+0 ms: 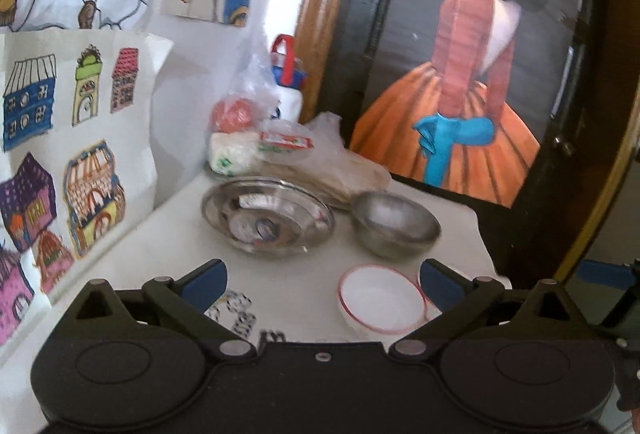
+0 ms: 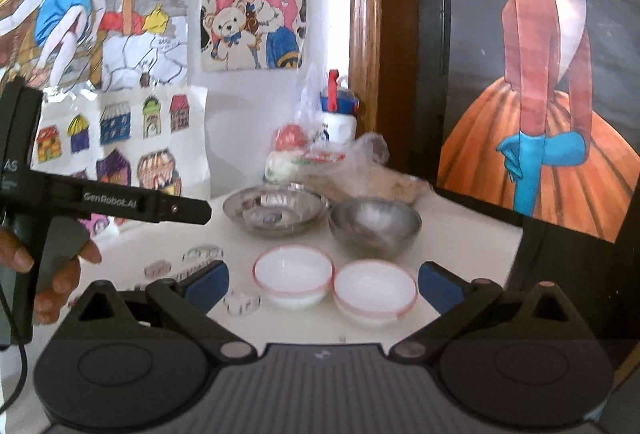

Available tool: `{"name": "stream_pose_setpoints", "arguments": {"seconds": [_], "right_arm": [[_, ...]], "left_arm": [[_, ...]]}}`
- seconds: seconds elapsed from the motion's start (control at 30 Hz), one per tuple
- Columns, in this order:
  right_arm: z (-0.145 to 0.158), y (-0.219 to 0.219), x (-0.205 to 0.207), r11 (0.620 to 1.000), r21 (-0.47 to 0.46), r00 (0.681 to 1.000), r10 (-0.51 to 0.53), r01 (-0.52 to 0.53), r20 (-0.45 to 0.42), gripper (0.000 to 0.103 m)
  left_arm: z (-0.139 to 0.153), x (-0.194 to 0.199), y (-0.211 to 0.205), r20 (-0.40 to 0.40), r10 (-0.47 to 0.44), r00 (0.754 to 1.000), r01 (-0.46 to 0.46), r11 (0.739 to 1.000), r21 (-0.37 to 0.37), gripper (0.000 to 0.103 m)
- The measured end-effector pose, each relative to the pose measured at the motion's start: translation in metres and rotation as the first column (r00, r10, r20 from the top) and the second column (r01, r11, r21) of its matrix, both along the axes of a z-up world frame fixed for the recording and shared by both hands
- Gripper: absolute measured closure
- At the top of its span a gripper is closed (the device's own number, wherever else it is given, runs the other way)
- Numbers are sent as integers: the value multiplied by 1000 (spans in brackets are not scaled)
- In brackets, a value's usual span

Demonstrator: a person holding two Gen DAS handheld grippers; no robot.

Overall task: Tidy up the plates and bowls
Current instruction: 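Pull both grippers back from the plate stack, then move both grippers to the rim of the steel bowl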

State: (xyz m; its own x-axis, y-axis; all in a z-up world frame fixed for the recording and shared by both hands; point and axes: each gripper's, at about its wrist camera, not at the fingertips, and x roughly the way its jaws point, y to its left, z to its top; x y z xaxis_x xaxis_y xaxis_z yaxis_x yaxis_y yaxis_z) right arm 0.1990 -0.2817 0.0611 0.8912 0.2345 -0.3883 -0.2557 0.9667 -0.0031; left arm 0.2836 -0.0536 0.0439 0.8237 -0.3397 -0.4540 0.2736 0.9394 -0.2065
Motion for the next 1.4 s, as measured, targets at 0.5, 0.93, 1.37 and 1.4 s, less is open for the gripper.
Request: {"name": "stream_pose_setpoints", "arguments": {"seconds": [0.5, 0.93, 1.37, 1.4], "right_arm": [[-36, -22, -9, 999, 24, 996, 25, -24, -82, 0], [-27, -79, 114, 963, 194, 975, -160, 189, -155, 0], [-54, -116, 216, 911, 316, 934, -163, 266, -318, 7], [-57, -116, 219, 912, 314, 933, -160, 264, -322, 8]], "left_arm": [[-33, 0, -21, -104, -36, 994, 43, 997, 70, 1], [-16, 100, -59, -169, -75, 983, 81, 996, 29, 1], [-40, 173, -92, -328, -23, 944, -7, 996, -89, 7], [-42, 175, -93, -333, -19, 943, -14, 995, -97, 8]]}}
